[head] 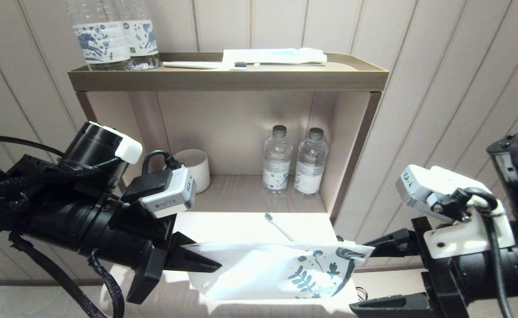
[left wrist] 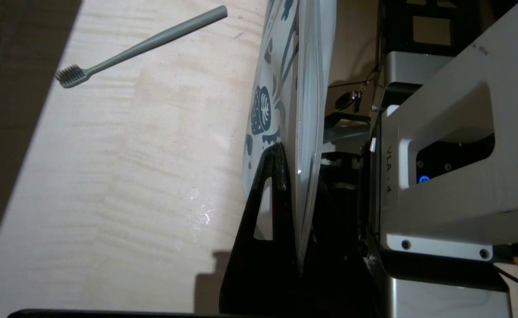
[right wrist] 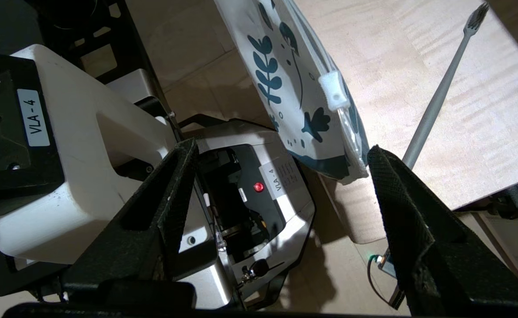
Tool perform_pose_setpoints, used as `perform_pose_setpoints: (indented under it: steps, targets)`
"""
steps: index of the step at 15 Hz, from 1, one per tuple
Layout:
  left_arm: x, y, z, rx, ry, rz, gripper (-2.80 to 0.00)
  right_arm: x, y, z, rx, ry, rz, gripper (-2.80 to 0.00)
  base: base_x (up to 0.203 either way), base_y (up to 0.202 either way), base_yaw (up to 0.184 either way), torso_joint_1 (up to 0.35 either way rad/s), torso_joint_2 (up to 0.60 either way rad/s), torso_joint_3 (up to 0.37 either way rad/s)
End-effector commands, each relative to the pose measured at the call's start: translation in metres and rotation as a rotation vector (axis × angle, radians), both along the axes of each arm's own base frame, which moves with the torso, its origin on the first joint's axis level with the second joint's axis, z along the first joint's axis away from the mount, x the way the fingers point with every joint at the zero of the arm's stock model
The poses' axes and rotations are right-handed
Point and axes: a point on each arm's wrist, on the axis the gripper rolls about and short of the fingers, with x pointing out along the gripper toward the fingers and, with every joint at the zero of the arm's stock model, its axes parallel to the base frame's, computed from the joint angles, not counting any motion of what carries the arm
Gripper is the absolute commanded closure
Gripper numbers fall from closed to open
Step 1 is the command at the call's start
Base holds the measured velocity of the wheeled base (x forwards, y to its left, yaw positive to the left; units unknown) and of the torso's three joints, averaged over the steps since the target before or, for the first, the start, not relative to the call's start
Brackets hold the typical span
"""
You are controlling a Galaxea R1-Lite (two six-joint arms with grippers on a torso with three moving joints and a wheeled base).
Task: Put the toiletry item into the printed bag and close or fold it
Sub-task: Open the storage bag, then hand it to the other hand
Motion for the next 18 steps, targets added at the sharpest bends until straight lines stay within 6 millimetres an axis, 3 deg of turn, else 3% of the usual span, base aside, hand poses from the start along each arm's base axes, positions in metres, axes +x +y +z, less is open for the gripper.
perform_pose_setpoints:
  steps: [1,10,12,18]
  targets:
    - [-0.001,0.001,0.000,-0.003,-0.001,-0.006,0.00,0.006,0.004,-0.007,-0.009,0.017,0.005,-2.80,0.000,0.000,0.000,0.000,0.00,0.000]
    - [-0.001,0.000,-0.002,0.001,0.005,-0.007,0.00,0.015,0.013,-0.017,-0.004,0.014,0.012,-2.80,0.000,0.000,0.000,0.000,0.00,0.000]
    - [0.000,0.000,-0.002,0.002,0.005,-0.007,0.00,0.013,0.012,-0.020,-0.011,0.014,0.017,0.00,0.000,0.000,0.000,0.000,0.00,0.000]
    - [0.000,0.000,0.000,-0.002,0.001,-0.008,0.00,0.016,0.015,-0.020,0.009,0.022,0.040,0.00,0.000,0.000,0.000,0.000,0.00,0.000]
